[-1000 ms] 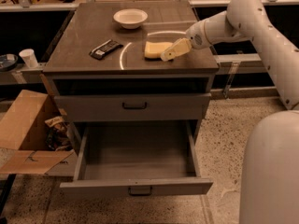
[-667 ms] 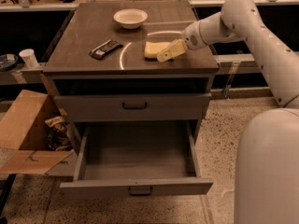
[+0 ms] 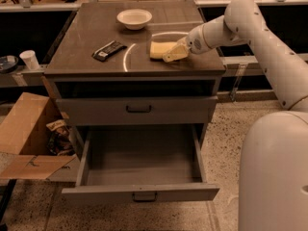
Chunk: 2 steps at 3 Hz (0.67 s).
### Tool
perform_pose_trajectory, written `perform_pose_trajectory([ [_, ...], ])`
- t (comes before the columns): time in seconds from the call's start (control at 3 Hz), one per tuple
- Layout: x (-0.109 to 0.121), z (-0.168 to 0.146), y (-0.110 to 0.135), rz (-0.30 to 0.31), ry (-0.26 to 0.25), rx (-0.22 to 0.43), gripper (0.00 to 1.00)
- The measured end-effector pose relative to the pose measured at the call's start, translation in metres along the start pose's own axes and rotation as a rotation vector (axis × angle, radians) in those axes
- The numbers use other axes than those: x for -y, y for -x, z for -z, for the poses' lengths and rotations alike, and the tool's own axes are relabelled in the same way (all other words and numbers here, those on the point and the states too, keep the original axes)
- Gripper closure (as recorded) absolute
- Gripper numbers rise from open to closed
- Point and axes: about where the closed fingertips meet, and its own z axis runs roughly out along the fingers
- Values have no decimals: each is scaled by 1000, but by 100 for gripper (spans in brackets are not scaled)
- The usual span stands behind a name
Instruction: Place sponge into middle drawer
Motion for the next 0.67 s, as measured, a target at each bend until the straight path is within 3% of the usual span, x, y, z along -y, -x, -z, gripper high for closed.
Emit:
perform_pose_trajectory([
  [0.33,-5,6,5,21,-2,23,65],
  [0.67,-17,33,22,78,-27,75,88],
])
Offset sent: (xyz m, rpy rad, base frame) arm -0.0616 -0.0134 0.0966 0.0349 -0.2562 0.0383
